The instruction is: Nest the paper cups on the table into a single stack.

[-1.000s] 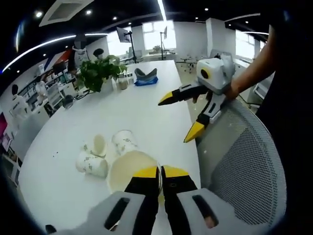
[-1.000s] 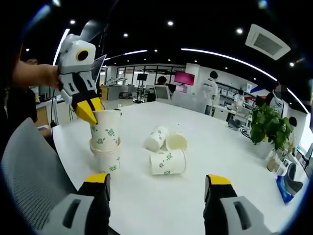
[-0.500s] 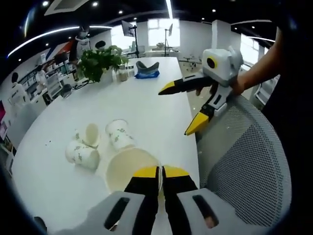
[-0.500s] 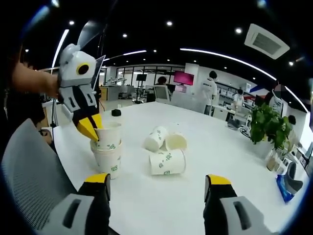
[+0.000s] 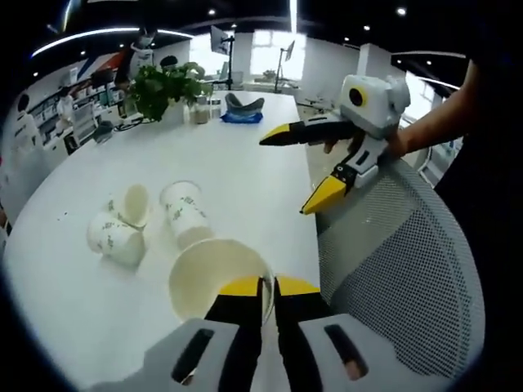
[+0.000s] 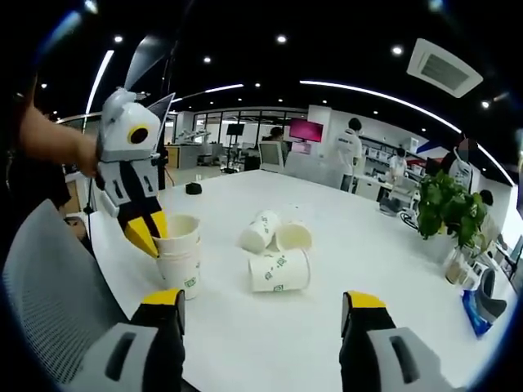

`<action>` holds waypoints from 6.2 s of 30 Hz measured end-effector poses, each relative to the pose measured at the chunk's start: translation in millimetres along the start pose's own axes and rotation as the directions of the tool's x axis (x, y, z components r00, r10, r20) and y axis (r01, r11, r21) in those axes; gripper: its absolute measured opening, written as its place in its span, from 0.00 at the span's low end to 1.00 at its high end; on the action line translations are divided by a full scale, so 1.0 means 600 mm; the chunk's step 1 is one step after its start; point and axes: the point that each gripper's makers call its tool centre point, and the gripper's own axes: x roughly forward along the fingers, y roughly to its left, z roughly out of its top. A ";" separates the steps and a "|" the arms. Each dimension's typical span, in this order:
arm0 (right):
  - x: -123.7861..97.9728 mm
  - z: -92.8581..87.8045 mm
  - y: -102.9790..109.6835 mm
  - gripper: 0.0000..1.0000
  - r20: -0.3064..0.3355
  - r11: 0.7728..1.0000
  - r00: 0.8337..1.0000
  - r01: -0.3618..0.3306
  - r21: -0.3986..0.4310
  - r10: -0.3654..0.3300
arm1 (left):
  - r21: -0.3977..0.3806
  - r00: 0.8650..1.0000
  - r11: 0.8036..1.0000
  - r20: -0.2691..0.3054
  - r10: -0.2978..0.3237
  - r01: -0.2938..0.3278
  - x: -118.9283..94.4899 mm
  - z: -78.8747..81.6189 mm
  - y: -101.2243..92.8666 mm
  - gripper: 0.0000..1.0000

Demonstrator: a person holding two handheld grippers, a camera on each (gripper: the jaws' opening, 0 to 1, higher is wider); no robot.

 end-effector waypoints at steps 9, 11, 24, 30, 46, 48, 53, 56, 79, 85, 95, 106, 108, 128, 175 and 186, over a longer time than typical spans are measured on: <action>0.000 -0.002 -0.002 0.79 0.000 1.000 1.000 0.002 0.001 -0.002 | -0.015 1.000 1.000 -0.012 -0.017 0.017 0.010 -0.005 -0.007 0.03; 0.000 -0.002 -0.002 0.79 0.000 1.000 1.000 0.002 0.002 -0.002 | -0.014 1.000 1.000 -0.012 -0.019 0.019 0.012 -0.007 -0.006 0.03; -0.001 -0.002 -0.003 0.79 0.001 1.000 1.000 0.003 0.002 -0.003 | 0.001 0.999 1.000 -0.033 0.000 0.000 0.017 -0.005 -0.007 0.05; -0.001 0.001 -0.001 0.79 0.005 1.000 1.000 0.002 0.008 -0.002 | -0.017 1.000 1.000 0.023 0.013 -0.013 0.007 0.011 -0.013 0.12; -0.001 0.007 -0.001 0.82 0.022 0.999 0.999 -0.029 0.042 0.028 | -0.093 0.941 0.975 0.256 0.220 -0.203 -0.105 0.051 0.005 0.28; -0.002 0.013 -0.002 0.83 0.042 0.998 0.999 -0.037 0.053 0.035 | -0.115 0.929 0.966 0.271 0.254 -0.230 -0.124 0.045 0.007 0.31; 0.003 0.026 -0.003 0.80 0.065 0.996 0.995 -0.077 0.045 0.074 | -0.162 0.902 0.945 0.290 0.320 -0.283 -0.160 0.022 0.004 0.36; 0.008 0.030 -0.004 0.80 0.065 0.995 0.993 -0.097 0.036 0.094 | -0.191 0.883 0.930 0.300 0.361 -0.316 -0.176 0.004 0.005 0.41; 0.115 0.057 -0.058 0.73 0.029 0.974 0.975 -0.223 0.048 0.222 | -0.367 0.784 0.849 0.360 0.506 -0.380 -0.214 -0.069 -0.013 0.72; 0.148 0.041 -0.087 0.71 0.000 0.970 0.975 -0.223 0.093 0.224 | -0.332 0.786 0.853 0.353 0.508 -0.402 -0.197 -0.075 -0.023 0.78; 0.181 0.023 -0.112 0.61 -0.047 0.948 0.953 -0.291 0.126 0.299 | -0.370 0.758 0.847 0.398 0.516 -0.382 -0.195 -0.068 -0.022 0.87; 0.201 0.008 -0.094 0.53 -0.090 0.898 0.917 -0.356 0.260 0.389 | -0.325 0.773 0.881 0.435 0.462 -0.344 -0.182 -0.063 -0.036 0.96; 0.207 0.008 -0.098 0.51 -0.089 0.896 0.917 -0.355 0.267 0.389 | -0.318 0.773 0.882 0.435 0.462 -0.348 -0.181 -0.063 -0.036 0.98; 0.222 -0.004 -0.086 0.30 -0.102 0.820 0.883 -0.374 0.433 0.457 | -0.316 0.786 0.878 0.404 0.468 -0.360 -0.176 -0.076 -0.032 0.99; 0.160 0.061 -0.029 0.00 -0.023 0.743 0.830 -0.486 0.461 0.557 | -0.306 0.806 0.885 0.381 0.453 -0.352 -0.168 -0.083 -0.035 0.96; 0.140 0.105 -0.029 0.00 -0.063 0.771 0.814 -0.518 0.372 0.577 | -0.310 0.799 0.880 0.383 0.463 -0.361 -0.170 -0.083 -0.033 0.95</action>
